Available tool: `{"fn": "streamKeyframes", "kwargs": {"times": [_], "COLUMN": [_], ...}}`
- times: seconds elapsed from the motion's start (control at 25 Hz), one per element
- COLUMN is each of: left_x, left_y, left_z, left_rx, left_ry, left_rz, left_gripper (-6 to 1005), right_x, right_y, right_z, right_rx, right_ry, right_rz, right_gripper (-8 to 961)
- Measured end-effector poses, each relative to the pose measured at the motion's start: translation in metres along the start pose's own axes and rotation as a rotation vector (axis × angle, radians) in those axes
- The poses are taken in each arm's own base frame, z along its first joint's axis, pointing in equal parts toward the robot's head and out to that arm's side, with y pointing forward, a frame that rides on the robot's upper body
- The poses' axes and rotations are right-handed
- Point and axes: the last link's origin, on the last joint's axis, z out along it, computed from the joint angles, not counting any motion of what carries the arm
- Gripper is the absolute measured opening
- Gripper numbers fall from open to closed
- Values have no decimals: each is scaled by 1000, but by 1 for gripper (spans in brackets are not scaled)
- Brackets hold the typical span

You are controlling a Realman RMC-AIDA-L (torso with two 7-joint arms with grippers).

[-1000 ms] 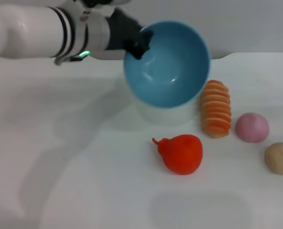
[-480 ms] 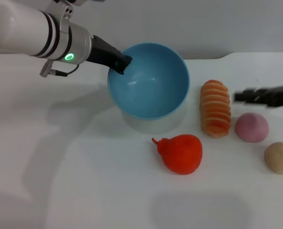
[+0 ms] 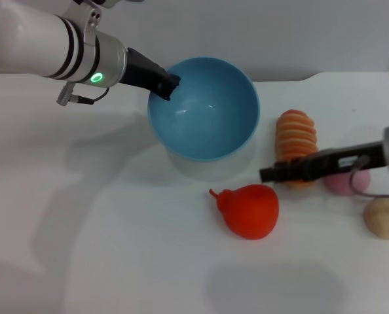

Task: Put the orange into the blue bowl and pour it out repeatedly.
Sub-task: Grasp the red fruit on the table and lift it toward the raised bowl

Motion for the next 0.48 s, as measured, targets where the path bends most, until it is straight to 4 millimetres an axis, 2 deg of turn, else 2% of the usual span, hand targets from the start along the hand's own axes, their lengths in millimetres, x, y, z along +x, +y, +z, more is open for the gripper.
{"fn": "streamKeyframes", "kwargs": {"times": [0.28, 0.48], "left_x": [-1, -2], "left_y": [1, 5], "left_z": [2, 5], "left_rx": [5, 5], "left_ry": [4, 2], "left_rz": [9, 20], "left_gripper": [0, -1], "right_x": [18, 24], "right_y": [-3, -5], "right_z": [26, 36], "right_rx": [20, 45], "right_ry": [91, 116], "right_rz": [30, 20], "right_gripper": [533, 524]}}
